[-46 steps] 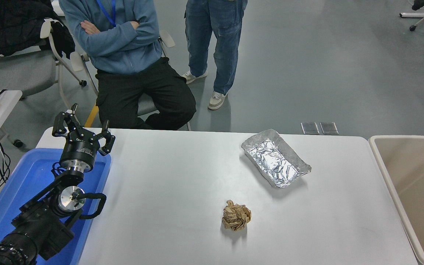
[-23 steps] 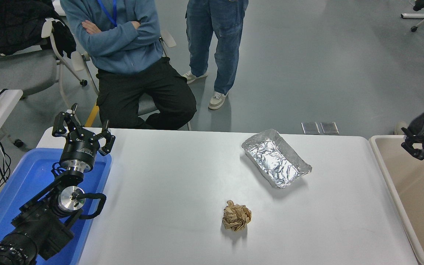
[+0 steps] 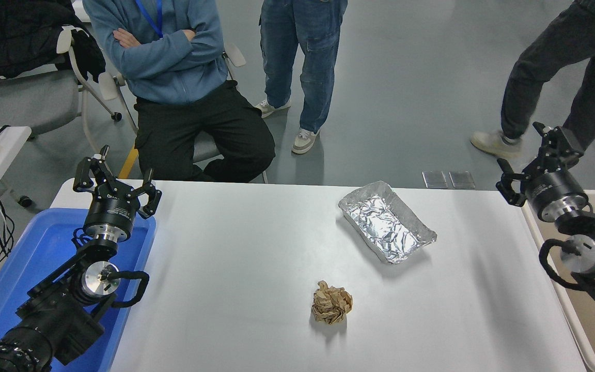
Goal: Dispose of the paper cup in the dustbin
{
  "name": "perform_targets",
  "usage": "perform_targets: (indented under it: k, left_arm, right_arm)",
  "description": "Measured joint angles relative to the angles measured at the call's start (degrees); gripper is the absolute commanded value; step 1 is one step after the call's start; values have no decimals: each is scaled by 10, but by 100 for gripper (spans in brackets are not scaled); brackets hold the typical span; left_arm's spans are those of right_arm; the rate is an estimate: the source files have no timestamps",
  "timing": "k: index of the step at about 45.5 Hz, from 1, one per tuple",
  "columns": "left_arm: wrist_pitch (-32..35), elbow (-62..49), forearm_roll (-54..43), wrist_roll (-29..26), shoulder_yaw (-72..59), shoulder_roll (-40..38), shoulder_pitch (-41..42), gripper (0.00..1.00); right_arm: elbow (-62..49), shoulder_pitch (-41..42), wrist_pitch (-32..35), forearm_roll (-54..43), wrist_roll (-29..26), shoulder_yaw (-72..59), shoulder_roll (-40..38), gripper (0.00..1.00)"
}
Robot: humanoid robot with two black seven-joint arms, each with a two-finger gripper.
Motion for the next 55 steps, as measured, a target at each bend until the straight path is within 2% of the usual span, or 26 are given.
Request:
perform_targets:
  k: [18,25,34,55]
  left_arm:
    - [0,0,0,0,0,0,0,100]
    - [0,0,0,0,0,0,0,100]
    - [0,0,0,0,0,0,0,100]
    - [0,-1,0,0,0,0,0,100]
  right_arm:
    - [-45,-19,-21,-30,20,-2,78,100]
    - [-51,-20,-24,-34,65,4,97,100]
    - [-55,-19,-26,-35,94,6,110,100]
    - [-57,-17,-23,-12,108,15,134,100]
